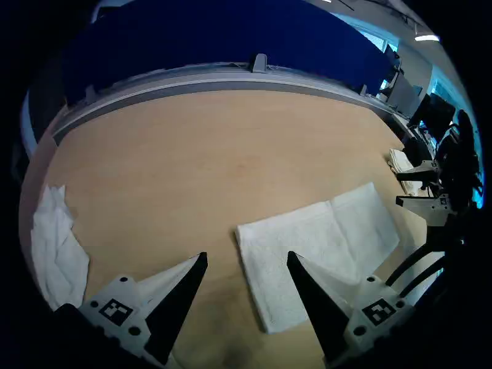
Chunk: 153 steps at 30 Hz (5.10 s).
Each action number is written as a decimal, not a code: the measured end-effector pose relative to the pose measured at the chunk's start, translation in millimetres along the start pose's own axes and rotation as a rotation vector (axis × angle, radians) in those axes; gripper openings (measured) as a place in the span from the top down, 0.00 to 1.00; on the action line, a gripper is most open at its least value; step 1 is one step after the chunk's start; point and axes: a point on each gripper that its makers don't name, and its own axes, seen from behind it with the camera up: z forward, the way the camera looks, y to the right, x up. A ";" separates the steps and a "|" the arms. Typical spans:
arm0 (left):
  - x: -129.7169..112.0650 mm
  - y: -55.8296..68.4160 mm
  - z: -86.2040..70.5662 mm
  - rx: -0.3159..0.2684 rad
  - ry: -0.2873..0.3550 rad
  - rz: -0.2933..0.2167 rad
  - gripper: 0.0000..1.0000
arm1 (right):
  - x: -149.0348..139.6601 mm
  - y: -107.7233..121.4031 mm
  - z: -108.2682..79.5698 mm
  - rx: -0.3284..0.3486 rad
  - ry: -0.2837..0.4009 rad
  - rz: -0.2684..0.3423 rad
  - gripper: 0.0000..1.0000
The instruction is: Fold towel
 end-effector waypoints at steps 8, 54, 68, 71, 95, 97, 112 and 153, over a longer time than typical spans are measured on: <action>-0.8 1.0 -8.0 0.002 0.010 0.003 0.03 | -0.2 -3.5 -7.3 0.001 0.005 0.004 0.02; -126.8 -17.7 -126.9 0.138 0.003 -0.073 0.04 | -67.1 -57.6 -42.7 0.104 -0.088 -0.106 0.03; -204.5 -22.1 -183.8 0.209 -0.050 -0.194 0.04 | -87.1 -64.6 -32.6 0.175 -0.181 -0.195 0.16; -208.8 -23.9 -188.3 0.217 -0.050 -0.209 0.04 | -90.5 -61.4 -30.2 0.165 -0.192 -0.199 0.25; -213.8 -22.5 -195.6 0.212 -0.046 -0.235 0.04 | -99.4 -55.3 -24.9 0.151 -0.198 -0.176 0.92; -213.3 -21.7 -196.4 0.211 -0.045 -0.233 0.03 | -97.9 -55.8 -25.2 0.155 -0.197 -0.172 0.93; -209.0 -22.6 -199.5 0.212 -0.025 -0.242 0.04 | -32.8 -61.4 -46.5 0.146 -0.089 -0.221 0.94; -195.4 -29.1 -233.9 0.227 0.080 -0.312 0.04 | 59.2 -243.3 27.7 0.431 -0.017 -0.495 0.94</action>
